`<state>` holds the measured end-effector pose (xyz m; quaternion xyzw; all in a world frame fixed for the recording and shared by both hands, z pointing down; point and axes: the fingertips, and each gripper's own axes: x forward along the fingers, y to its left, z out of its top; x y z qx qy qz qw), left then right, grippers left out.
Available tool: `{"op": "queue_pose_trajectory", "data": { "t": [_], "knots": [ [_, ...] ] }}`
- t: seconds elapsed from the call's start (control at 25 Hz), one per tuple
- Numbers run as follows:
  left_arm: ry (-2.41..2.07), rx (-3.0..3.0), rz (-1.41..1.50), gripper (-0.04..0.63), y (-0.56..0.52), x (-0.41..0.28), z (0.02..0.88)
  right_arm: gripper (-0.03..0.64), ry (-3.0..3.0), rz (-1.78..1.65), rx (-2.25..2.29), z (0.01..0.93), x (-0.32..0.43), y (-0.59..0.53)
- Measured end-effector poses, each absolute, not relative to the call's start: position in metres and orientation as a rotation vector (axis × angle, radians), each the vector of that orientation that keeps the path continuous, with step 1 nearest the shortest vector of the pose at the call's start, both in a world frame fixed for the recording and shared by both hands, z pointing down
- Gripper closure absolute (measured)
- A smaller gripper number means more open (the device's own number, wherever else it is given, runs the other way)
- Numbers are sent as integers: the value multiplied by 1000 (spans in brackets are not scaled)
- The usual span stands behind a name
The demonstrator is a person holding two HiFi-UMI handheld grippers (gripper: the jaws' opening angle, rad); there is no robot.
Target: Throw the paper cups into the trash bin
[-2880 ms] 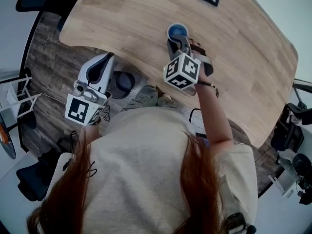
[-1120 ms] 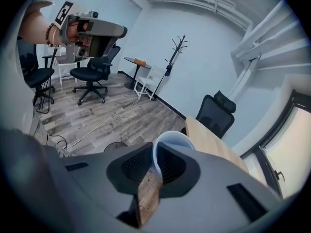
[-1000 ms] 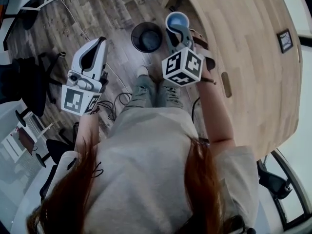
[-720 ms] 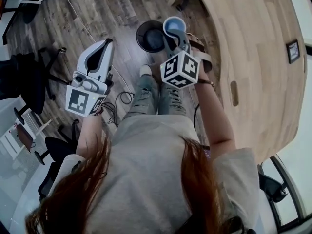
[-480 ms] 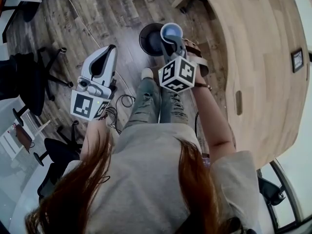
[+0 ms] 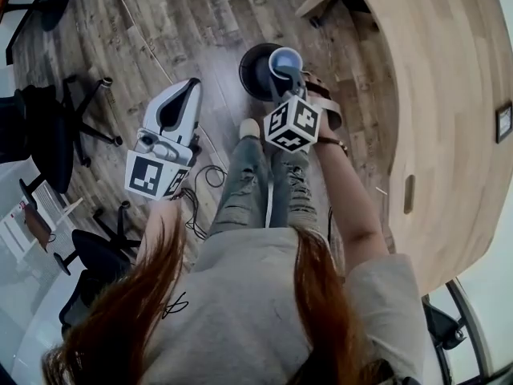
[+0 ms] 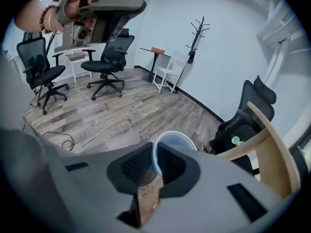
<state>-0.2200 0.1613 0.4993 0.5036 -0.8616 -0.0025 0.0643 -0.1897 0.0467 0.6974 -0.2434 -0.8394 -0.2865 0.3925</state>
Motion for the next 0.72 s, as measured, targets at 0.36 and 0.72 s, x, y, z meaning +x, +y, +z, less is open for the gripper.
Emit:
{"op": "queue_pose_trajectory", "data": {
  "t": [0.36,0.72],
  "knots": [
    [-2593,1480,-24,592,168,-238,538,578,-2091,-647,-610,768,-200,56],
    [-2546,1472,-41,592,161,-249,579,578,-2033,-608,-592,838,-204,58]
  ]
}}
